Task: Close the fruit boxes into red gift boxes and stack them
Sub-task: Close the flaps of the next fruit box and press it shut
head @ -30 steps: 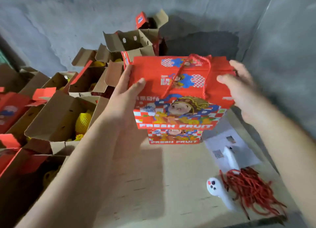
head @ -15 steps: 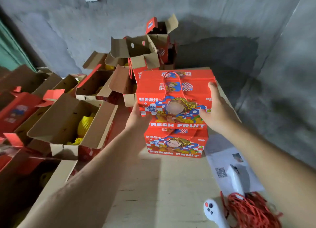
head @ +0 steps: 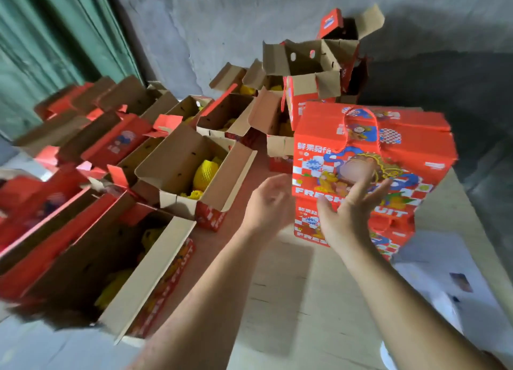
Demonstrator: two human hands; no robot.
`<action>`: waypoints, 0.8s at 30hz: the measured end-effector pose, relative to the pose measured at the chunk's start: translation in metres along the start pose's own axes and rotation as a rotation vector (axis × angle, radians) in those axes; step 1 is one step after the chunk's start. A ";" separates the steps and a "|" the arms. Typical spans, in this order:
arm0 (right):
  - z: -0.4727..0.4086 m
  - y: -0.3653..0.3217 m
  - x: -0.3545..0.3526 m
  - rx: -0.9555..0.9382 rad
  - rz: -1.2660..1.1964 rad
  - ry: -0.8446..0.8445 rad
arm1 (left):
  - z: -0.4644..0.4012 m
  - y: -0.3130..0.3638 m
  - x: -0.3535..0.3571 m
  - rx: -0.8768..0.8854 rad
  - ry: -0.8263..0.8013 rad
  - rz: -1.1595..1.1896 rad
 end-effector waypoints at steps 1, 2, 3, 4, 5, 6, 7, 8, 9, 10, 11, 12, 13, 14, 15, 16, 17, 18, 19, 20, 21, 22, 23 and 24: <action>0.019 -0.016 0.031 -0.064 0.008 -0.088 | 0.011 -0.003 -0.020 0.046 0.038 -0.117; 0.040 -0.032 0.063 -0.130 0.012 -0.214 | 0.023 -0.007 -0.043 0.094 0.077 -0.217; 0.062 -0.047 0.093 -0.191 0.015 -0.371 | 0.034 -0.012 -0.069 0.141 0.110 -0.315; 0.083 -0.060 0.120 -0.244 0.014 -0.532 | 0.045 -0.015 -0.098 0.177 0.134 -0.412; 0.102 -0.072 0.142 -0.293 0.020 -0.664 | 0.055 -0.017 -0.129 0.203 0.160 -0.499; 0.117 -0.084 0.160 -0.343 0.042 -0.754 | 0.065 -0.020 -0.162 0.211 0.206 -0.575; 0.129 -0.095 0.175 -0.397 0.085 -0.808 | 0.073 -0.023 -0.196 0.191 0.280 -0.649; 0.140 -0.107 0.188 -0.454 0.150 -0.844 | 0.079 -0.030 -0.228 0.129 0.370 -0.725; 0.149 -0.117 0.201 -0.515 0.226 -0.871 | 0.082 -0.040 -0.256 0.007 0.437 -0.802; 0.157 -0.127 0.213 -0.574 0.302 -0.895 | 0.084 -0.055 -0.276 -0.156 0.448 -0.864; 0.163 -0.136 0.226 -0.623 0.373 -0.917 | 0.085 -0.071 -0.288 -0.302 0.406 -0.891; 0.168 -0.142 0.239 -0.662 0.440 -0.938 | 0.087 -0.086 -0.292 -0.390 0.338 -0.904; 0.173 -0.144 0.251 -0.684 0.506 -0.958 | 0.090 -0.097 -0.293 -0.397 0.286 -0.939; 0.176 -0.144 0.261 -0.684 0.562 -0.982 | 0.092 -0.102 -0.294 -0.342 0.273 -1.003; 0.179 -0.141 0.269 -0.658 0.600 -1.007 | 0.095 -0.103 -0.296 -0.260 0.288 -1.068; 0.180 -0.136 0.276 -0.617 0.620 -1.027 | 0.098 -0.104 -0.299 -0.188 0.313 -1.101; 0.180 -0.131 0.281 -0.580 0.633 -1.031 | 0.099 -0.103 -0.301 -0.139 0.332 -1.102; 0.180 -0.125 0.286 -0.553 0.651 -1.015 | 0.100 -0.105 -0.305 -0.099 0.335 -1.086; 0.178 -0.119 0.286 -0.536 0.669 -0.991 | 0.101 -0.106 -0.305 -0.044 0.326 -1.071; 0.174 -0.114 0.283 -0.518 0.679 -0.969 | 0.103 -0.104 -0.301 0.022 0.293 -1.076; 0.172 -0.107 0.279 -0.484 0.677 -0.951 | 0.106 -0.105 -0.296 0.094 0.234 -1.091; 0.168 -0.099 0.274 -0.438 0.661 -0.932 | 0.110 -0.106 -0.291 0.166 0.171 -1.103; 0.165 -0.091 0.267 -0.387 0.627 -0.912 | 0.114 -0.108 -0.288 0.217 0.114 -1.110; 0.162 -0.082 0.257 -0.338 0.577 -0.889 | 0.118 -0.111 -0.284 0.250 0.066 -1.112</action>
Point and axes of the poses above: each hand's wrist, its own z-axis away from the middle knuckle, its own x-axis out of the palm, y = z × x, the point moved 7 cm from there along -z, towards the middle knuckle, and after that the axes turned 9 degrees about z, right-handed, at the moved point
